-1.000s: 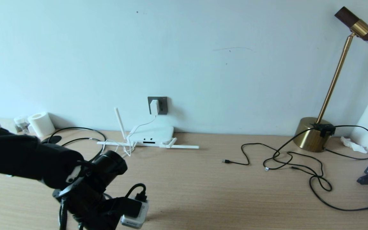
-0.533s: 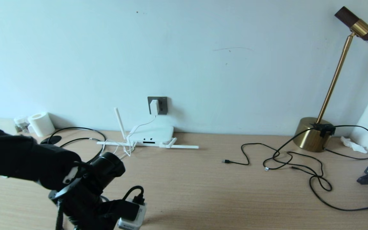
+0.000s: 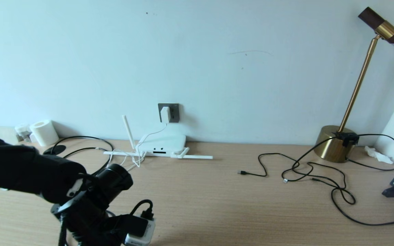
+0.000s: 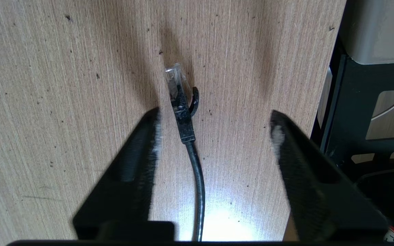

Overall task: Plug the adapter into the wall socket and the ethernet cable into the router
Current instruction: Pick up cable, then hand it to the other hand

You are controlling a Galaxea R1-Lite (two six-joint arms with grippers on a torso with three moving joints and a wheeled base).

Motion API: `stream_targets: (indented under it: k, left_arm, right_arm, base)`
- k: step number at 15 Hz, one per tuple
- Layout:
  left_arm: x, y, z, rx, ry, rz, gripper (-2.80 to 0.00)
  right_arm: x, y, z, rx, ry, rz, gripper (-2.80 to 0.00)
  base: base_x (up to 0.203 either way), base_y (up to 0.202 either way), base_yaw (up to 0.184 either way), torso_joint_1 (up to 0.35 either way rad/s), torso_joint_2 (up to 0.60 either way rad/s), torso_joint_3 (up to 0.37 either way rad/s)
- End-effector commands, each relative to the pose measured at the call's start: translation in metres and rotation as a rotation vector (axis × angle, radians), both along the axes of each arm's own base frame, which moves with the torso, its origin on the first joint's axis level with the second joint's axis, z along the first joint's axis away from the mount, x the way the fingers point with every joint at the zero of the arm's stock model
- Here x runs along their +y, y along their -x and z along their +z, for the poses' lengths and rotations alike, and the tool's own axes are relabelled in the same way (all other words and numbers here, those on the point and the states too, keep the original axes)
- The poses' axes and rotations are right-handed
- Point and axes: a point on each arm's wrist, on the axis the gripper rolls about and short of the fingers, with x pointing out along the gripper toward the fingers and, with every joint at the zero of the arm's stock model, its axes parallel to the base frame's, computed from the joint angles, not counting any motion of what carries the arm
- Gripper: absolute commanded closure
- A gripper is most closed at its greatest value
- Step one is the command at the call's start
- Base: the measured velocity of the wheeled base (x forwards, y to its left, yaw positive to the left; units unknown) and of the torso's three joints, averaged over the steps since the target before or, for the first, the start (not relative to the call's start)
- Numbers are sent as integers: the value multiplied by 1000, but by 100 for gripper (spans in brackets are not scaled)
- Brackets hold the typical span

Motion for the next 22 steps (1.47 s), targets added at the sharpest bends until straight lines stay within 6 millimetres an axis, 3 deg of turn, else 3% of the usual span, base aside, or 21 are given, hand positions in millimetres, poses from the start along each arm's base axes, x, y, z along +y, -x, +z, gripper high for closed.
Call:
stream_targets:
  k: [1,6,11,22]
  left_arm:
    - [0,1,-3,13,-3,-7,0]
    - [0,4,-2,4,6,-13,0]
    - [0,8,25,-88,103,-17,0]
    - [-42,-89,143,-668,402,22,0]
  right_arm:
    - [0,-1,-3,10,0,0,0]
    - [0,-1,-3,10,0,0,0]
    - [0,-1,-3,10,0,0,0]
    - [1,-1,-3,16,77,19,0]
  base:
    - [0,0,0,0,0,0]
    - [0,0,0,0,0,0]
    - [0,0,0,0,0,0]
    - [0,0,0,0,0,0]
